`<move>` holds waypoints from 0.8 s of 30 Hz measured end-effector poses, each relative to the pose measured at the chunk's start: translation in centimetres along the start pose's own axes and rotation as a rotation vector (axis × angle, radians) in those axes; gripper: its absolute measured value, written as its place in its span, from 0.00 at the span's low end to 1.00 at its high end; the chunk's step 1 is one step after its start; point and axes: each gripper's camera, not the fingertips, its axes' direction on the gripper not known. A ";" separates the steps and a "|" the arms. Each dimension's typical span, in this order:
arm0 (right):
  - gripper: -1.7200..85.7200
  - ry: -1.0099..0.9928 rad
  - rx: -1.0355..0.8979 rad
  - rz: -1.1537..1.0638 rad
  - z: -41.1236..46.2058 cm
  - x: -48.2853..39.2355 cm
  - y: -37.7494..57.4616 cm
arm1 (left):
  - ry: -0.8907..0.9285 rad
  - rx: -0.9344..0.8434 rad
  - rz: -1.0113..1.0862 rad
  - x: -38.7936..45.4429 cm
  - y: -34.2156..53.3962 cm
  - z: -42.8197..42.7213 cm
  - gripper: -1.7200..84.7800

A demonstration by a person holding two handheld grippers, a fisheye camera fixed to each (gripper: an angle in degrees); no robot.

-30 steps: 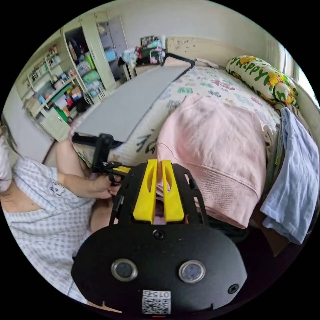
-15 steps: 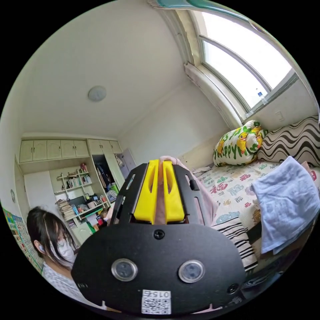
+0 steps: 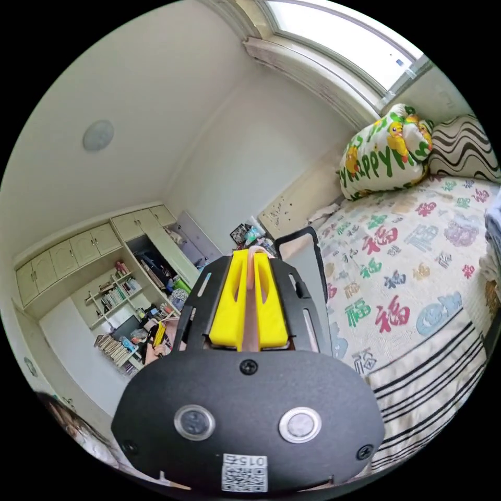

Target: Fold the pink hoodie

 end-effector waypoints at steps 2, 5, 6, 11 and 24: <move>0.02 0.054 0.097 -0.153 0.0 -6.5 -3.9 | 0.003 0.103 0.161 6.6 -5.4 -1.0 0.02; 0.02 -0.066 0.316 -0.330 -4.3 -16.5 -7.6 | 0.054 0.332 0.359 17.5 -10.2 -6.9 0.02; 0.02 -0.078 0.381 -0.431 -5.9 -20.0 -7.4 | 0.062 0.395 0.442 20.6 -10.2 -9.1 0.02; 0.03 -0.069 0.358 -0.655 -9.0 -23.2 -2.8 | 0.086 0.254 0.538 21.5 -7.5 -13.4 0.02; 0.03 -0.036 -0.526 0.092 -3.5 15.2 32.9 | 0.142 -0.586 -0.068 -10.8 31.5 -14.1 0.01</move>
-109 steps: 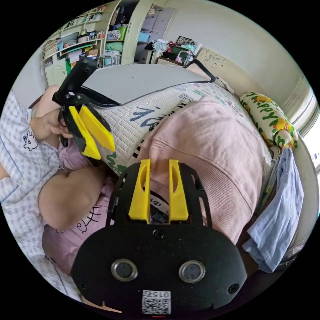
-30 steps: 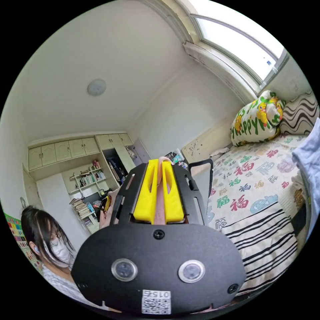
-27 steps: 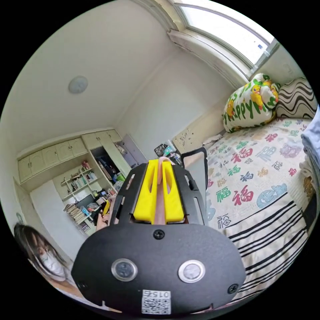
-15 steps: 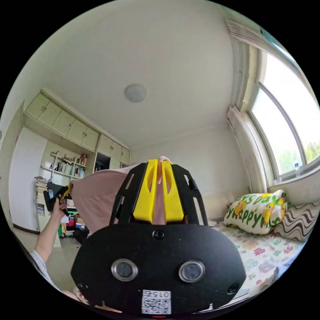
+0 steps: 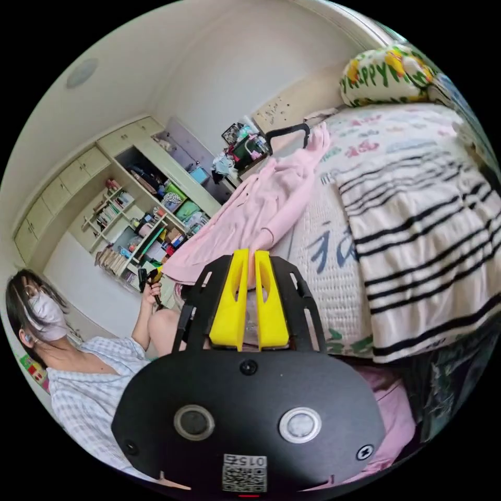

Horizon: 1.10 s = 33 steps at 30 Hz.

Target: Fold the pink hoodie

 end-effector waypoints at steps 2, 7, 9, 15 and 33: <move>0.03 -0.088 0.064 0.074 -0.2 2.5 2.0 | -0.077 0.022 0.000 0.8 2.0 -0.8 0.01; 0.03 -0.005 0.078 0.031 0.4 3.2 3.4 | -0.248 -0.129 0.132 5.5 4.6 2.3 0.01; 0.03 0.028 0.085 0.032 0.4 3.7 3.4 | -0.207 -0.150 0.165 6.7 5.6 3.8 0.01; 0.02 0.106 0.089 0.091 1.2 6.5 4.2 | -0.235 -0.286 0.227 8.4 8.6 7.7 0.02; 0.01 0.523 -0.007 -0.340 9.8 2.6 -7.1 | -0.490 0.117 0.163 0.6 -12.8 5.6 0.18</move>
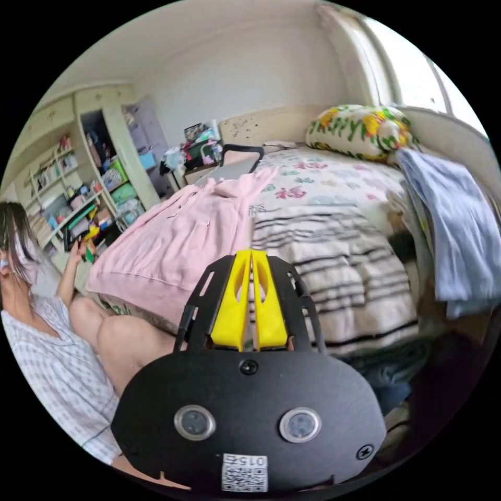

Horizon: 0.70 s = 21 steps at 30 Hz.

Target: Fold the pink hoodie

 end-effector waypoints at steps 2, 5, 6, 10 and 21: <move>0.01 -0.062 0.003 -0.118 4.9 -3.5 -5.4 | -0.032 0.027 -0.045 -1.6 -4.4 5.8 0.18; 0.01 -0.310 -0.031 -0.255 14.6 -8.6 -13.8 | -0.038 -0.103 -0.148 -5.0 -9.8 16.6 0.17; 0.01 -0.386 -0.076 -0.303 19.0 -10.5 -16.7 | -0.026 -0.175 -0.205 -6.4 -10.7 20.5 0.16; 0.01 -0.403 -0.213 -0.377 31.0 -15.1 -23.0 | -0.036 -0.195 -0.257 -8.8 -12.3 27.4 0.17; 0.01 -0.578 -0.380 -0.512 43.7 -20.4 -28.5 | 0.091 -0.459 -0.135 -14.4 -15.1 39.3 0.10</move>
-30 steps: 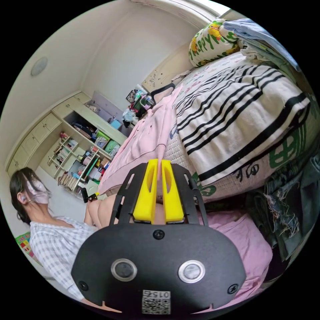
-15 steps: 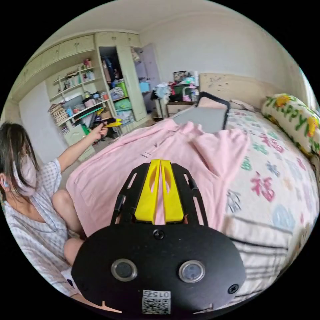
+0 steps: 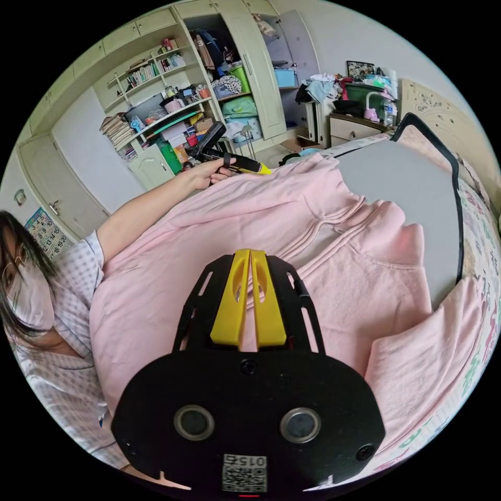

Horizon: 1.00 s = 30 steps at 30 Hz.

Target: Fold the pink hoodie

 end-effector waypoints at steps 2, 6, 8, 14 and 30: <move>0.01 -0.037 0.022 0.036 0.1 0.7 0.1 | -0.090 -0.026 0.026 0.6 0.3 -0.4 0.05; 0.01 -0.066 0.005 0.098 0.2 1.2 1.5 | -0.134 0.255 -0.048 0.3 4.5 -8.6 0.02; 0.01 -0.007 -0.022 0.087 0.3 0.8 2.1 | -0.232 0.428 -0.117 0.0 8.2 -13.5 0.02; 0.01 0.211 -0.050 0.023 0.7 -1.3 3.2 | -0.492 0.587 -0.431 -4.5 23.1 -21.6 0.06; 0.12 0.238 0.058 0.327 -15.7 -5.6 24.2 | -0.025 0.089 0.070 13.0 38.0 -18.5 0.16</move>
